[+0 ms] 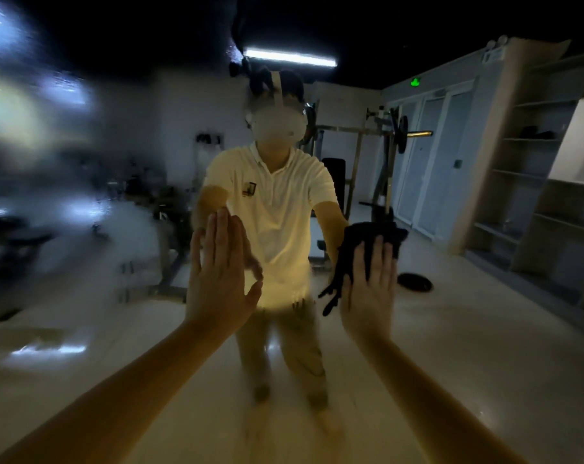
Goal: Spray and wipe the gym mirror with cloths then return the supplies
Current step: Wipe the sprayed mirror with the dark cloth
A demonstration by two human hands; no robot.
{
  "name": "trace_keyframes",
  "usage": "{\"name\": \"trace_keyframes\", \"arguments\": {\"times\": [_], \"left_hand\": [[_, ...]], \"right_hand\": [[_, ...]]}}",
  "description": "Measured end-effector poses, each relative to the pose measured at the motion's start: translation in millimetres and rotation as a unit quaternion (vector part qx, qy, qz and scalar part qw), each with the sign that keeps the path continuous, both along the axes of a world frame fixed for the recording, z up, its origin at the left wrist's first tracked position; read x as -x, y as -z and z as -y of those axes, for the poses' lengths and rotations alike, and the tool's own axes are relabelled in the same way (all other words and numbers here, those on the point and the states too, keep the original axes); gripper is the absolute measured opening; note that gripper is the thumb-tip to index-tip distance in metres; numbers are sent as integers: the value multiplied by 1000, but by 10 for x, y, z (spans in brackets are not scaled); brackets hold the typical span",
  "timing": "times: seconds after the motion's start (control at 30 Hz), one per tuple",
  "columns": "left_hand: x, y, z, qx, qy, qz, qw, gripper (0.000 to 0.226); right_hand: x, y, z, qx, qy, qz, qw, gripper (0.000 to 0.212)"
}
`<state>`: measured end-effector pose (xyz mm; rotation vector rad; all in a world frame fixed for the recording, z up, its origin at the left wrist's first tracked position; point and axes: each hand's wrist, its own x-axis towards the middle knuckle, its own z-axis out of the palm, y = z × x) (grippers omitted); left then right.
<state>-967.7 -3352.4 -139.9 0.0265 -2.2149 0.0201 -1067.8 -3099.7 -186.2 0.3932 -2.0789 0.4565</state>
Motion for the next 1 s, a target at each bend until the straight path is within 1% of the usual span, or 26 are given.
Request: {"name": "trace_keyframes", "arguments": {"times": [0.1,0.17,0.23,0.3,0.37,0.4,0.47,0.53,0.6,0.67,0.7,0.77,0.83,0.9,0.97,1.0], "left_hand": [[-220,115,189,-23,3,14,1000,122],[-360,204,307,-14,-1,7,1000,115],[-461,274,409,1,-13,13,1000,112],[-514,322,469,-1,-23,21,1000,112],[-537,349,466,6,-26,22,999,112],[-535,359,449,14,-24,20,999,111],[-504,380,376,21,-16,23,999,113],[-447,398,305,17,-19,36,999,117],[-365,444,231,19,-23,45,999,114],[-259,533,137,17,-8,34,999,104],[-203,571,79,5,-4,29,1000,104],[-91,622,-37,-39,-16,30,999,119],[8,662,-117,-64,-38,34,997,131],[68,700,-128,-49,-56,34,997,135],[88,725,-99,-24,-63,31,997,136],[91,735,-80,-13,-67,30,997,136]], "right_hand": [[-96,-51,411,-43,-32,-26,998,67],[-161,-80,695,-80,-50,-41,995,67],[-233,-74,993,-113,-71,-46,990,73],[-332,-66,1246,-112,-84,-39,989,76],[-429,-51,1395,-115,-98,-36,988,71],[-445,-25,1418,-139,-114,-43,983,67],[-413,65,1342,-227,-138,-73,961,61],[-297,149,1149,-306,-131,-104,937,55],[-195,191,848,-329,-117,-101,932,52],[-152,215,464,-317,-87,-85,941,54],[-139,224,264,-306,-71,-74,946,59],[-92,249,-106,-278,-37,-52,959,70],[-47,294,-421,-233,-10,-35,972,73],[-16,371,-689,-160,5,-12,987,74],[-10,476,-898,-49,24,32,998,74],[-15,547,-956,6,39,60,997,74]]}}
